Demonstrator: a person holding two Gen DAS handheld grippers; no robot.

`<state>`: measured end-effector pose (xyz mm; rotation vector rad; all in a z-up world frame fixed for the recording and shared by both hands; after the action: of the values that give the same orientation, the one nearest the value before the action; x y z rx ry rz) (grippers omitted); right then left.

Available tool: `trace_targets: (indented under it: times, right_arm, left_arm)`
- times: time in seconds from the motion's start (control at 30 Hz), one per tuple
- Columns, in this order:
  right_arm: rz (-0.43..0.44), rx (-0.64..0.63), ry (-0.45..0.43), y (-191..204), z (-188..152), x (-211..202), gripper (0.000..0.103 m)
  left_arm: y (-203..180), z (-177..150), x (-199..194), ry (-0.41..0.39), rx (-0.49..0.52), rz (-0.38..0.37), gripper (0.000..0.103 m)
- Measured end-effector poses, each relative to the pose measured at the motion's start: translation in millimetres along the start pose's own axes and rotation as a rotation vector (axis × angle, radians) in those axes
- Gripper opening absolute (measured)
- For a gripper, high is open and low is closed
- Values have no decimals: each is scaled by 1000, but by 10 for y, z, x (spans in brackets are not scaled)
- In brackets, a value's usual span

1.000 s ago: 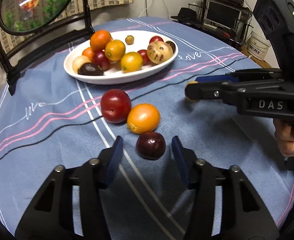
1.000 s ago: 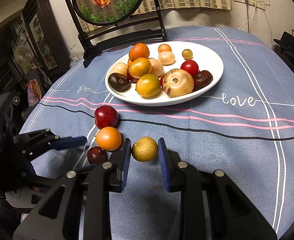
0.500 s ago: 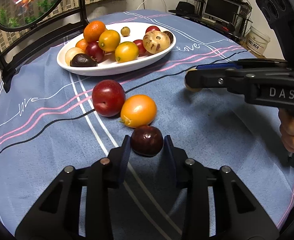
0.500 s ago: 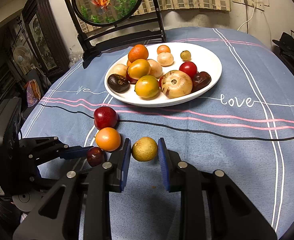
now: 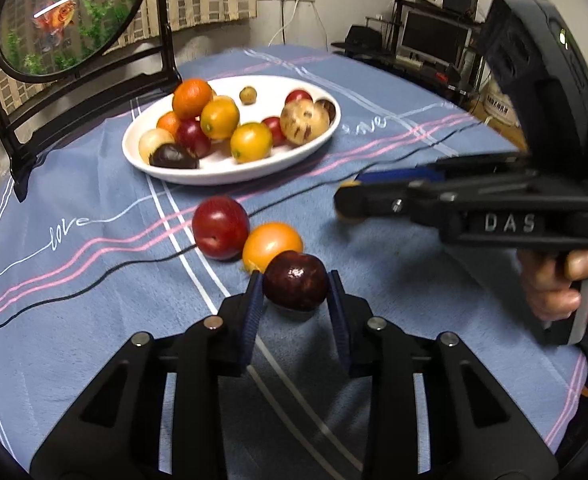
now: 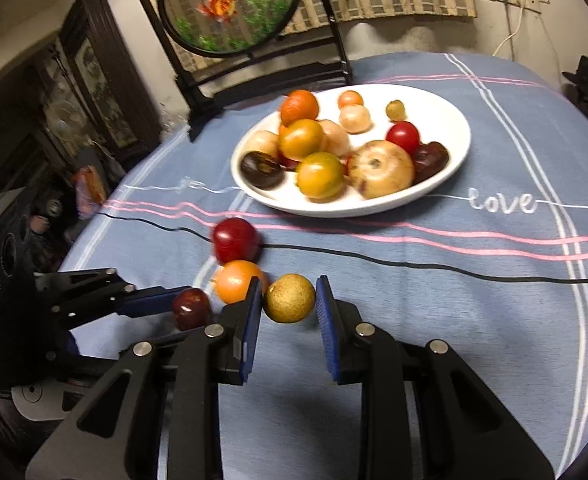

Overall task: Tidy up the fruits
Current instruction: 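Grasp the small yellow fruit with the right tool while the left tool grasps a dark plum, then carry the yellow fruit and dark plum to the white plate and release both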

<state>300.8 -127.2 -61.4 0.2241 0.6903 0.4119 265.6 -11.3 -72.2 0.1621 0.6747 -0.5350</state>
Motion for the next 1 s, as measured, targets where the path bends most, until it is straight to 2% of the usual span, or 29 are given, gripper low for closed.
trace_targets:
  times: [0.1, 0.17, 0.3, 0.37, 0.5, 0.73, 0.93, 0.97, 1.0]
  right_arm:
    - [25, -7, -46, 96, 23, -53, 28]
    - [16, -20, -85, 130, 52, -87, 28]
    - [-23, -42, -204, 145, 198, -147, 28]
    - [-65, -41, -253, 108, 291, -128, 28]
    - [-181, -17, -321, -115, 595, 56, 28]
    - [-221, 43, -329, -492, 967, 364, 28]
    - [-209, 51, -309, -638, 1043, 521, 29]
    - [-206, 48, -306, -647, 1045, 549, 31]
    - [-203, 47, -303, -656, 1045, 565, 39]
  left_arm:
    - [13, 50, -71, -31, -10, 8, 33]
    - [24, 74, -106, -48, -22, 11, 33]
    - [6, 166, -132, -80, -47, -31, 33]
    - [47, 272, -103, -95, -71, -22, 33]
    - [263, 598, 63, -133, -115, 49, 33]
    - [632, 1113, 541, -143, -148, 116, 33]
    - [716, 1421, 889, -135, -135, 135, 33]
    - [727, 1431, 937, -132, -137, 145, 34]
    - [736, 1432, 965, -132, -141, 155, 41]
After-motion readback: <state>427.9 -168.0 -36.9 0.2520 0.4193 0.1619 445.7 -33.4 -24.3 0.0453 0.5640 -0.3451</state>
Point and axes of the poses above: each gripper's, at about its wrist camera, not at the fingertips, and x roughly the way its jaws point, y to its left, z to its top, the point moved 4 cm from there along x, roughly the way its jaws point, and after that the axes turned 8 degrees about -y, right-handed, at the moved point
